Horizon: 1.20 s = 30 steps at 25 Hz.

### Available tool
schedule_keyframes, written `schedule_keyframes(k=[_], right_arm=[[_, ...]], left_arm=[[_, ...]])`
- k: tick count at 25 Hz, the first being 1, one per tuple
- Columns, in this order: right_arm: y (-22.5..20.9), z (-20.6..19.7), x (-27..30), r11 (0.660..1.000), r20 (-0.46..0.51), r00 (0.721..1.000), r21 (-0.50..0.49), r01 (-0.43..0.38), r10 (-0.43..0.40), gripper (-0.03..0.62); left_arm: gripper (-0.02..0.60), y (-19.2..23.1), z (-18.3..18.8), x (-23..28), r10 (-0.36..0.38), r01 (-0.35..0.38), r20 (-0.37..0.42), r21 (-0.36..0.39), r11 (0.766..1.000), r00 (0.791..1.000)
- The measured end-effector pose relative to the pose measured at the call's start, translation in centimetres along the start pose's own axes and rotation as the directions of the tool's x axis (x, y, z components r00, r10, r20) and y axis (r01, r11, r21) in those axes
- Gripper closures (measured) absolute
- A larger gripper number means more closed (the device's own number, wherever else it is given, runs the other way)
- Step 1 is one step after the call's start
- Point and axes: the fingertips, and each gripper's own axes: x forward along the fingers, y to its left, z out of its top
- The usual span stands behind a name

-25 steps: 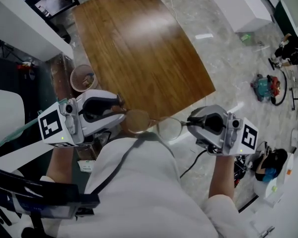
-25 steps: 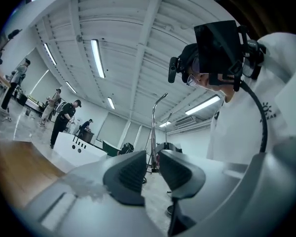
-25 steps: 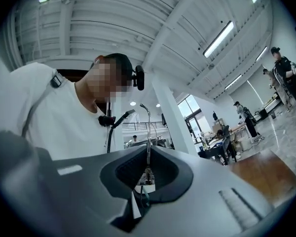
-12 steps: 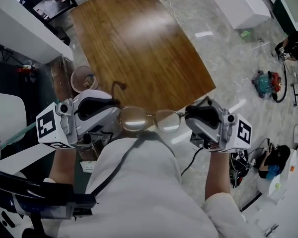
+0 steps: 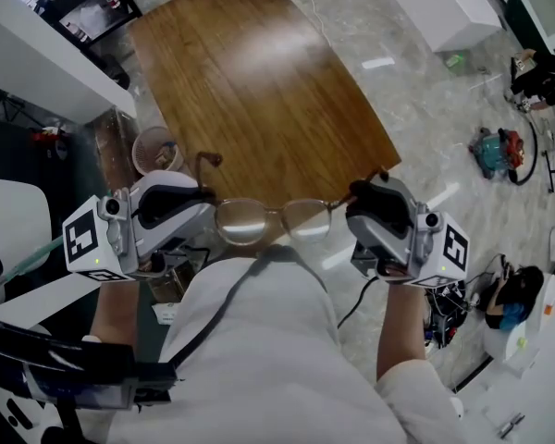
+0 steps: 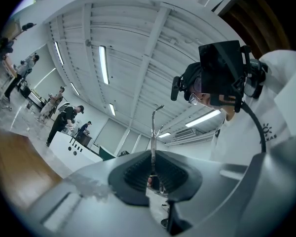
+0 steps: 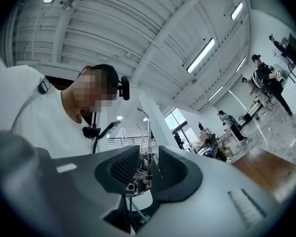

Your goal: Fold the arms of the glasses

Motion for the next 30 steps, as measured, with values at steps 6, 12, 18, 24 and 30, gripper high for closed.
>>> schedule_keyframes(k=[6, 12, 18, 24, 30], right_arm=[[-1.0, -1.0, 0.6, 0.957, -0.024, 0.966, -0.144, 0.25, -0.256, 0.484], [-1.9, -0.5, 0.3, 0.928, 0.06, 0.934, -0.104, 0.358, -0.353, 0.485], [-0.9, -1.0, 1.0, 0.898, 0.029, 0.916, -0.183, 0.399, -0.401, 0.488], [0.0, -0.7, 1.2, 0.84, 0.031, 0.885, -0.301, 0.451, -0.464, 0.518], [0.6, -1.8, 1.2, 0.925, -0.03, 0.936, -0.167, 0.342, -0.352, 0.496]], left_arm=[[0.552, -0.5, -0.3, -0.2, 0.064, -0.062, -0.017, 0.068, 0.996, 0.998], [0.552, -0.8, 0.1, -0.5, 0.069, -0.069, 0.001, 0.051, 0.996, 0.998], [0.552, -1.5, -0.5, -1.0, 0.074, -0.073, -0.014, 0.089, 0.993, 0.997], [0.552, -1.9, -1.5, -1.2, 0.089, -0.083, -0.055, 0.116, 0.99, 0.994], [0.552, -2.1, -0.7, -2.1, 0.05, -0.051, 0.034, 0.009, 0.999, 0.998]])
